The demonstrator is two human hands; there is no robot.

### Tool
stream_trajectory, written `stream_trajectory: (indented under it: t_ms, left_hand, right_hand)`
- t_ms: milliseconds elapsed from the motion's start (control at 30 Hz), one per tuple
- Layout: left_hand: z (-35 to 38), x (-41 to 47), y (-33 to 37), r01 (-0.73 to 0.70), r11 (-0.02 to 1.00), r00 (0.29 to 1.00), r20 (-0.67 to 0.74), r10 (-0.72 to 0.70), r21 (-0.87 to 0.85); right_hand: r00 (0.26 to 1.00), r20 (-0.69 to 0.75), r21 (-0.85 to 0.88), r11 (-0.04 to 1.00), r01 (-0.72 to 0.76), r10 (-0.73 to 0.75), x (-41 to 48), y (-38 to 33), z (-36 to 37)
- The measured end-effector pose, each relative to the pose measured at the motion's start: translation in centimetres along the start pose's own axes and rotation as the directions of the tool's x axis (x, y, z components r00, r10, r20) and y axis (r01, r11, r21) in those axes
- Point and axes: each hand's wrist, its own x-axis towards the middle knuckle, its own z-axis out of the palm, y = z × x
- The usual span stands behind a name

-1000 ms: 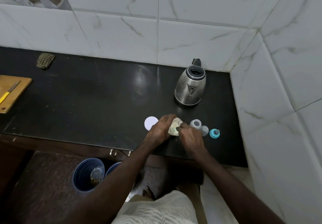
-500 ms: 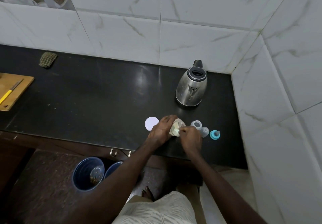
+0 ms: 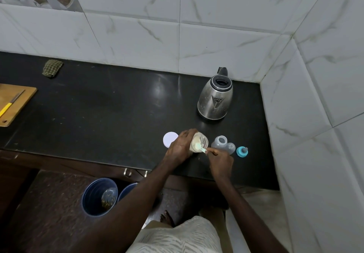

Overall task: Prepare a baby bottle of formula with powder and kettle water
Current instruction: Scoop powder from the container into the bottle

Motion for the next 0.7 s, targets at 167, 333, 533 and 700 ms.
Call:
stream_trajectory:
  t_ms: [167, 333, 533, 700]
  left_hand:
    - [0.0, 0.1, 0.0, 0.021, 1.0, 0.999, -0.027, -0.021, -0.006]
    - [0.2, 0.2, -0.1, 0.024, 0.999, 0.998, -0.049, -0.026, -0.038]
    - [0.2, 0.0, -0.5, 0.121, 0.98, 0.986, -0.098, -0.138, -0.16]
    - [-0.1, 0.1, -1.2, 0.307, 0.922, 0.946, -0.03, -0.323, -0.238]
  right_hand:
    - [0.999, -0.026, -0.015, 1.0, 0.023, -0.023, -0.2, 0.1, -0.2]
    - [0.995, 0.042, 0.111, 0.989, -0.095, 0.091, -0.2, 0.1, -0.1]
    - [0.897, 0.184, 0.554, 0.712, -0.432, 0.401, 0.1, -1.2, -1.6]
    - [0.885, 0.221, 0.672, 0.594, -0.443, 0.409, 0.8, -1.6, -4.0]
